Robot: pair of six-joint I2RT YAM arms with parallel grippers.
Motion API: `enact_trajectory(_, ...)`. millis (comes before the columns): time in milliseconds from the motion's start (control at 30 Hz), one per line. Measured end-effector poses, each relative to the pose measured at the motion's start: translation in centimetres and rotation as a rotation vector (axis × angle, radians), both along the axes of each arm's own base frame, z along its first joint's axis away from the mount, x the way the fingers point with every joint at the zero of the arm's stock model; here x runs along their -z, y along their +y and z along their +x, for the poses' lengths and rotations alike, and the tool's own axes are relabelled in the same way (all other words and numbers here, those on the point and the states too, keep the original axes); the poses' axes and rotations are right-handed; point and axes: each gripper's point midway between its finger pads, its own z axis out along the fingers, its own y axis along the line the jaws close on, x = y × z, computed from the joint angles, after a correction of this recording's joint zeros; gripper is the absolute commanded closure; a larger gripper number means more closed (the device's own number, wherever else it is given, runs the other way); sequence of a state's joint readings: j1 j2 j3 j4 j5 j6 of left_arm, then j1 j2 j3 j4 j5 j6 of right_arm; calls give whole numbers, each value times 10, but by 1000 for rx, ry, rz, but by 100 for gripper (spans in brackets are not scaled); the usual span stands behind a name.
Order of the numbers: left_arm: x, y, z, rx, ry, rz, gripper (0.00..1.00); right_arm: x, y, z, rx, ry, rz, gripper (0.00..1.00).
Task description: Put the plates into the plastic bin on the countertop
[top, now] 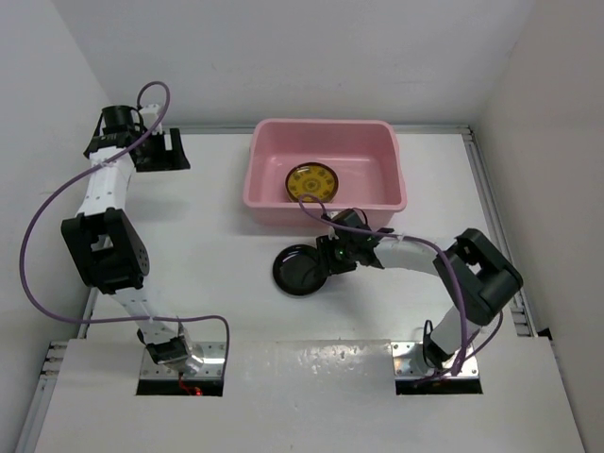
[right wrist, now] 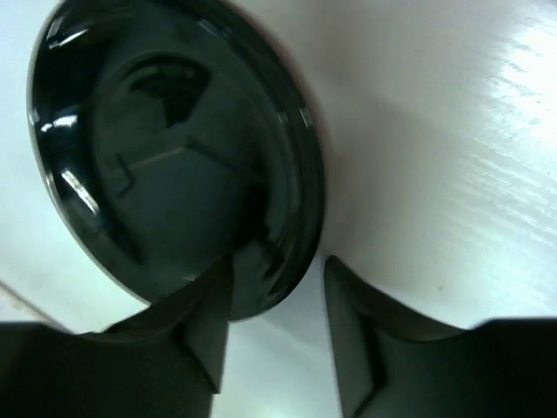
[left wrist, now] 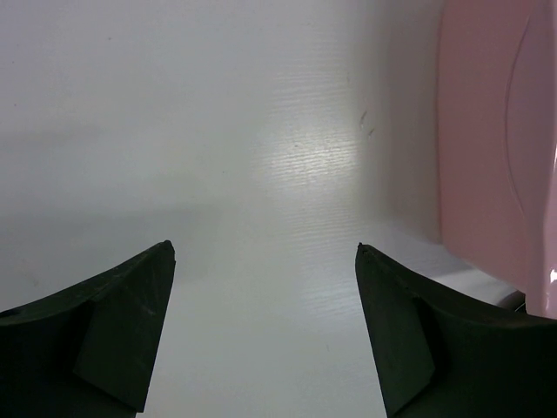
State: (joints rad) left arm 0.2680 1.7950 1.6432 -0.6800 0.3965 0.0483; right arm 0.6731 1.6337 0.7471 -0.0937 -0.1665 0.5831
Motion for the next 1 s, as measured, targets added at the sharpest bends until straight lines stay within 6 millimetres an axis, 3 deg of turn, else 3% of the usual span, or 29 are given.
enact_trajectory(133, -4, -1, -1, 3, -9, 0, 14, 8, 1, 6, 19, 5, 2, 83)
enact_trajectory(167, -5, -1, -1, 3, -11, 0, 14, 10, 0, 7, 21, 11, 1, 98)
enact_trajectory(367, -7, -1, -3, 5, -17, 6, 14, 6, 6, 6, -26, 31, 4, 100)
enact_trajectory(500, -4, 1, -5, 6, -10, 15, 14, -15, 17, 3, -115, 65, 15, 100)
enact_trajectory(600, -4, 2, -5, 5, -9, 21, 14, -54, 41, 21, -167, 21, 100, 100)
enact_trajectory(733, -4, 4, -5, -2, -7, 26, 14, -148, 67, 89, -132, -148, 337, 100)
enact_trajectory(800, -4, 6, -5, -6, -7, 28, 14, -188, 63, 120, -100, -227, 422, 100)
enact_trajectory(867, -4, 9, -6, -12, -7, 32, 14, -215, 52, 144, -54, -276, 479, 100)
enact_trajectory(1000, -3, 16, -7, -29, -5, 40, 14, -232, 22, 190, 84, -303, 514, 100)
